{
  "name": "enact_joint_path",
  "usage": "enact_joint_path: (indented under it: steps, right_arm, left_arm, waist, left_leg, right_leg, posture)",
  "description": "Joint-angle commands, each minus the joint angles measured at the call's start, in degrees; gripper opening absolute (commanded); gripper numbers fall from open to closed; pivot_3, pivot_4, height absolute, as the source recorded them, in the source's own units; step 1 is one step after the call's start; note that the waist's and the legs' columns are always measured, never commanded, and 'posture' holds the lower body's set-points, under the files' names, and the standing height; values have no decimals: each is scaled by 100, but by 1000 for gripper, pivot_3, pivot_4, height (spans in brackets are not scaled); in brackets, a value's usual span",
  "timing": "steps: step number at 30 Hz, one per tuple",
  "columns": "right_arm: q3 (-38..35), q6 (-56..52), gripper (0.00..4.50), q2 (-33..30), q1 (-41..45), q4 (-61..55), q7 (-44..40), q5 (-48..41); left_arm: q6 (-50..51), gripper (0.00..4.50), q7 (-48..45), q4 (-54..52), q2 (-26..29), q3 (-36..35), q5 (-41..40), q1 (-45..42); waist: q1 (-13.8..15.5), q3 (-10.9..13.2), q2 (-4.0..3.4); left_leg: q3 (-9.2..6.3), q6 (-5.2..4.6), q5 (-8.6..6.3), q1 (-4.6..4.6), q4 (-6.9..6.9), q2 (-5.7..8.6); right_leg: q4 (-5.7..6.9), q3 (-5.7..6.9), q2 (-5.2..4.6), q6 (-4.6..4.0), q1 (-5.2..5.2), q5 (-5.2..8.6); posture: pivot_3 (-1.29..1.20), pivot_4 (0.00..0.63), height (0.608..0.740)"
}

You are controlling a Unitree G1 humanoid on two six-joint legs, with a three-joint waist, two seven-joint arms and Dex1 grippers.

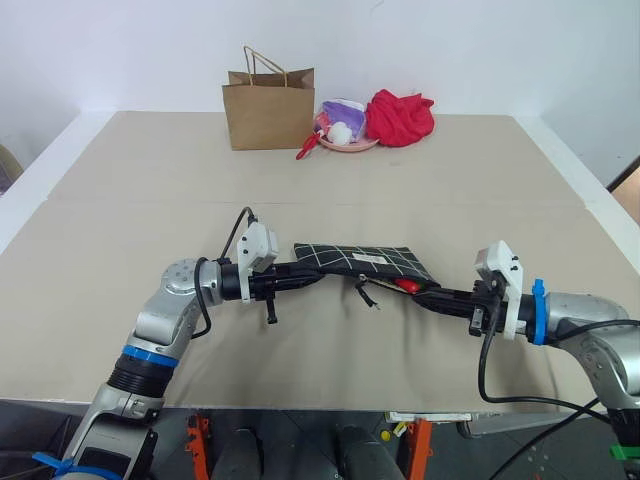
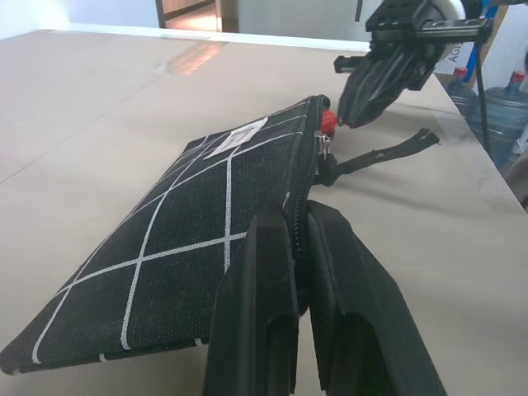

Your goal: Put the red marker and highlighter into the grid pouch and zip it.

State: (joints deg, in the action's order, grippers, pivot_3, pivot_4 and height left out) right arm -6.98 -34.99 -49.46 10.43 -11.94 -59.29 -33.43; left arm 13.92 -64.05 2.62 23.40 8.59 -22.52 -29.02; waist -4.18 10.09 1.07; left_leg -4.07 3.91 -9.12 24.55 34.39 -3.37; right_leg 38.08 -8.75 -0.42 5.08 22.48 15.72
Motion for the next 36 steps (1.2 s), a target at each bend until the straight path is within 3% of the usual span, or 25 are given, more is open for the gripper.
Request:
enact_joint_path:
  steps: [1, 4, 7, 14, 15, 23, 36]
  right_arm:
    - [22, 244, 236, 28, 188, 68, -9, 168]
    - [55, 320, 236, 63, 259, 135, 0, 265]
    - [33, 117, 986, 11, 281, 65, -61, 156]
    - [-114, 909, 4257, -35, -112, -1096, -636, 20]
    - [-72, 1075, 4461, 27, -113, -1204, -626, 71]
    - [497, 2103, 4461, 772, 437, -1039, -332, 682]
    - [1036, 4872, 4461, 1114, 498, 215, -513, 1935]
  left_arm:
    - [-9, 0, 6, -244, 8, -63, -72, -10]
    - [-8, 0, 13, -245, 6, -66, -73, -7]
    - [-15, 0, 18, -238, 12, -65, -60, 1]
    - [26, 0, 34, -95, 59, -196, -119, -76]
    - [40, 0, 27, -77, 58, -215, -146, -93]
    - [375, 0, -61, -222, -2, -194, -361, -212]
    - [533, 0, -40, -331, 23, -201, -430, -211]
  waist:
    - [0, 0, 0]
    - [0, 0, 0]
    - [0, 0, 0]
    - [-2, 0, 0]
    - [-9, 1, 0]
    - [-10, 1, 1]
    - [-8, 1, 1]
  left_leg:
    - [0, 0, 0, 1, 0, 0]
    - [0, 0, 0, 1, 1, 0]
    - [0, 0, 0, 0, 1, 0]
    - [-1, 0, 0, 0, -4, 0]
    - [-1, 0, 0, 0, -4, 0]
    - [-1, 4, 3, -2, 3, 0]
    - [-1, 4, 2, -3, -4, 0]
  right_leg:
    - [0, 0, 0, 0, 0, 0]
    - [0, 0, 0, 0, 0, 0]
    - [0, 0, 0, 0, 0, 0]
    - [0, 1, 1, 2, 0, 2]
    - [0, 1, 1, 2, 0, 2]
    - [0, 1, 1, -1, -1, -5]
    - [0, 1, 1, 0, -2, -2]
  posture:
    - [0, 150, 740]
    - [0, 150, 740]
    - [0, 150, 740]
    - [0, 150, 740]
    - [0, 150, 740]
    - [0, 150, 740]
    - [0, 150, 740]
